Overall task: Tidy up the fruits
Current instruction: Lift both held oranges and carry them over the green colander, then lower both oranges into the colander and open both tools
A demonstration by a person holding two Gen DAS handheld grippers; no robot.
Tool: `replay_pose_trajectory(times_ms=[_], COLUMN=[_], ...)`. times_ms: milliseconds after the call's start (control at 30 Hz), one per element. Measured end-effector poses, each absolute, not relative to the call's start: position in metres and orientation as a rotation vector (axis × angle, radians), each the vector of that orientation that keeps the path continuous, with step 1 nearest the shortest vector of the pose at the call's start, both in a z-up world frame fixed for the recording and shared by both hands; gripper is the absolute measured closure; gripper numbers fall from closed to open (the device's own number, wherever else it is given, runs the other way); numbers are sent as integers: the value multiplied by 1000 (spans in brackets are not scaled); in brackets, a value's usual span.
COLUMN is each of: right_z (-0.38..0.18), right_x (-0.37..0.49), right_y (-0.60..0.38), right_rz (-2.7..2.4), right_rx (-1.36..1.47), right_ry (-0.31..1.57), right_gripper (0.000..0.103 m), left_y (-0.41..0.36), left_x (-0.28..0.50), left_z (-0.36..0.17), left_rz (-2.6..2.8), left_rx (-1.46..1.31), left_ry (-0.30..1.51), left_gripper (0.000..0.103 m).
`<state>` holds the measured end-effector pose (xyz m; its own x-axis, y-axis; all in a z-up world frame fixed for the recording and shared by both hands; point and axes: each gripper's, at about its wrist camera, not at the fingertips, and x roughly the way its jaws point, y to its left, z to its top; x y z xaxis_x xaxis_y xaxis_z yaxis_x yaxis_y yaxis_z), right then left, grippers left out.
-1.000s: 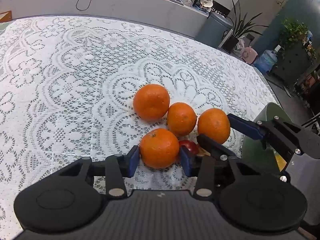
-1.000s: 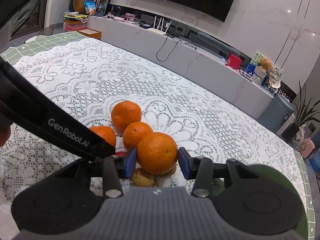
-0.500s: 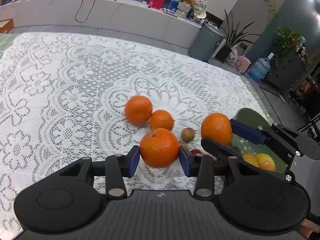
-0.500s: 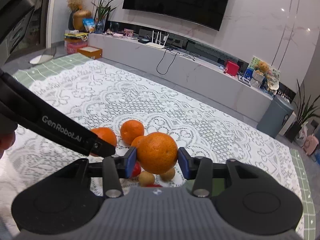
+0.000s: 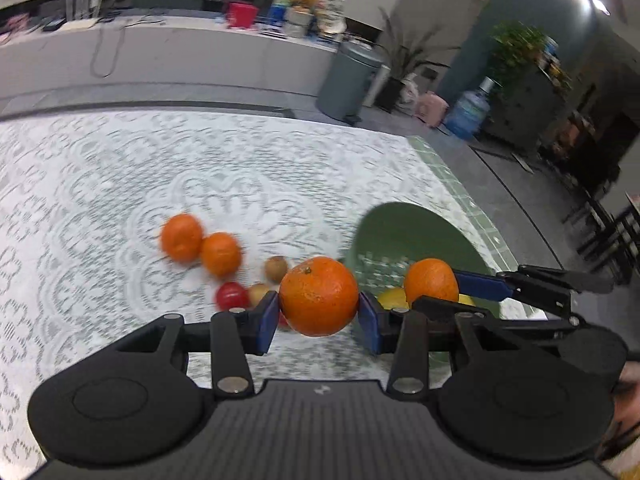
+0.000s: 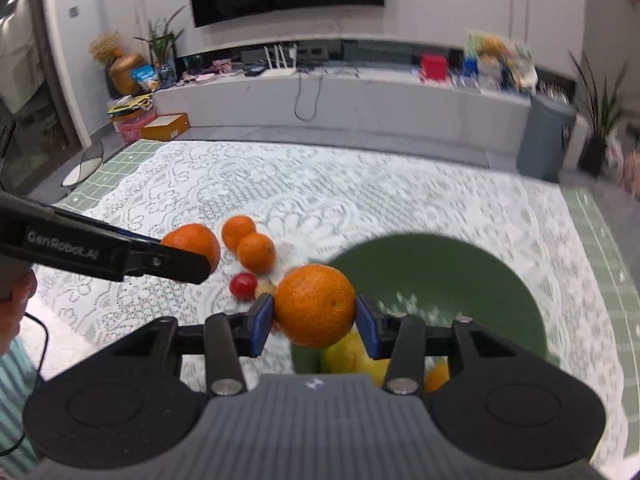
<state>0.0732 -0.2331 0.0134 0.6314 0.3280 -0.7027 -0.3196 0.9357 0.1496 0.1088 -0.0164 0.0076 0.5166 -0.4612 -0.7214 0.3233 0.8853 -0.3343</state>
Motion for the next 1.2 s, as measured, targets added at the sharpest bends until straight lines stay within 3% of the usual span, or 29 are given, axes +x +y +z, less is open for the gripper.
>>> replay_pose_trajectory(times_ms=[533,1200], right_z=[-20,-40], right_x=[97,115], right_y=[-303,-286], right_rz=[362,336], right_rx=[257,136], right_ry=[1156,1264], right_gripper=[60,59], left_y=[-94,-127], left_x=[115,134], left_z=[1,-17], left_rz=[-611,-644], left_rx=[21,207], left_ry=[978,1018], left_gripper=[55,55])
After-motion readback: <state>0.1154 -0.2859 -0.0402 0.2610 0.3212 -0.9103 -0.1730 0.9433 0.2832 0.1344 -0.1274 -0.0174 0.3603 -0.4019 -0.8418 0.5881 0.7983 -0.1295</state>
